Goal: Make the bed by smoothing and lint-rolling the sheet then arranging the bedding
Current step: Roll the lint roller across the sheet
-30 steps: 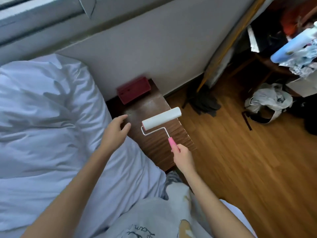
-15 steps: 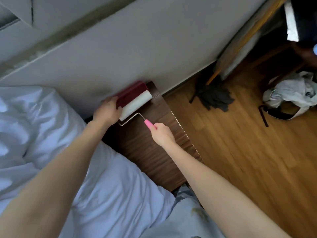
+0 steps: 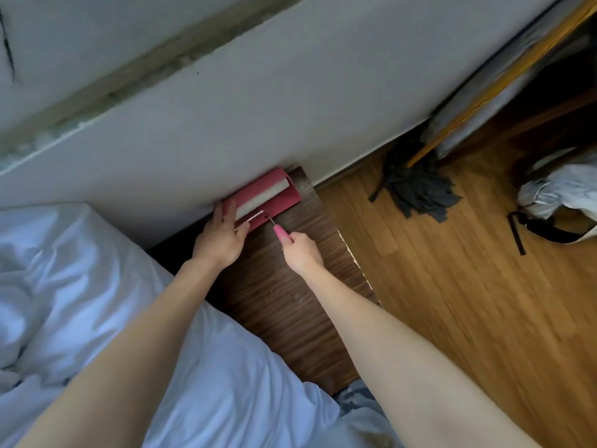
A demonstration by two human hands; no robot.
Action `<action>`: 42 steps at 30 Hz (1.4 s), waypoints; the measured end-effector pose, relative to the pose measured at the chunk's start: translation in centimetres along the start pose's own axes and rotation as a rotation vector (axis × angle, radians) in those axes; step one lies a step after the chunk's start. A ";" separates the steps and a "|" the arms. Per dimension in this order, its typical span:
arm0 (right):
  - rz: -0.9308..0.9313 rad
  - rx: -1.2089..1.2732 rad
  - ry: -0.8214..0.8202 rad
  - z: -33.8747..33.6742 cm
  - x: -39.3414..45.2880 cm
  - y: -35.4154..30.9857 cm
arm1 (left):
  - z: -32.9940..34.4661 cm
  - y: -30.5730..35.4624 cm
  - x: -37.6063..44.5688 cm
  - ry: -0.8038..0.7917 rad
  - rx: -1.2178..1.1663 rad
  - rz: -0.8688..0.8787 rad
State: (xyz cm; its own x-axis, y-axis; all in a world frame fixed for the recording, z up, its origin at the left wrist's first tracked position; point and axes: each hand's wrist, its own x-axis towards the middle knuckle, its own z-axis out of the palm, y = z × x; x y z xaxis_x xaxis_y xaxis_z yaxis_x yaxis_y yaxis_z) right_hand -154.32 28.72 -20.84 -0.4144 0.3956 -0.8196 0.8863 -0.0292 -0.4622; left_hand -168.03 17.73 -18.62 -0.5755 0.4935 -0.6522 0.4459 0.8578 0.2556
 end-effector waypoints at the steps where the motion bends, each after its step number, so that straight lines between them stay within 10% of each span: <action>1: 0.007 0.007 -0.014 0.3 0.4 0.1 | 0.1 -0.1 0.1 0.010 -0.013 -0.001; 15: 0.105 0.061 0.211 2.9 1.3 2.5 | 5.9 -0.6 -3.9 0.119 0.149 0.145; 22: -0.165 -0.376 0.304 3.3 -0.4 4.8 | 7.5 0.1 -4.5 0.225 0.154 0.124; 29: -0.008 0.449 0.477 1.0 0.0 0.2 | 6.5 -0.2 -4.1 0.338 -0.045 0.148; 35: -0.107 0.184 0.483 -0.3 0.6 -1.1 | 3.9 0.9 -1.9 0.359 -0.243 -0.024; 42: -0.002 0.467 0.329 -0.7 2.3 -1.5 | 2.9 -0.3 0.6 0.256 -0.329 -0.031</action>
State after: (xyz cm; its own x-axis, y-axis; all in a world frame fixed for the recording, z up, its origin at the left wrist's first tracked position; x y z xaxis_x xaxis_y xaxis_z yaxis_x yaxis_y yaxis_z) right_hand -156.42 30.27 -21.82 -0.2634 0.6585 -0.7050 0.6694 -0.4015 -0.6251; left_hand -166.51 17.36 -21.15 -0.7553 0.4510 -0.4756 0.2069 0.8526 0.4799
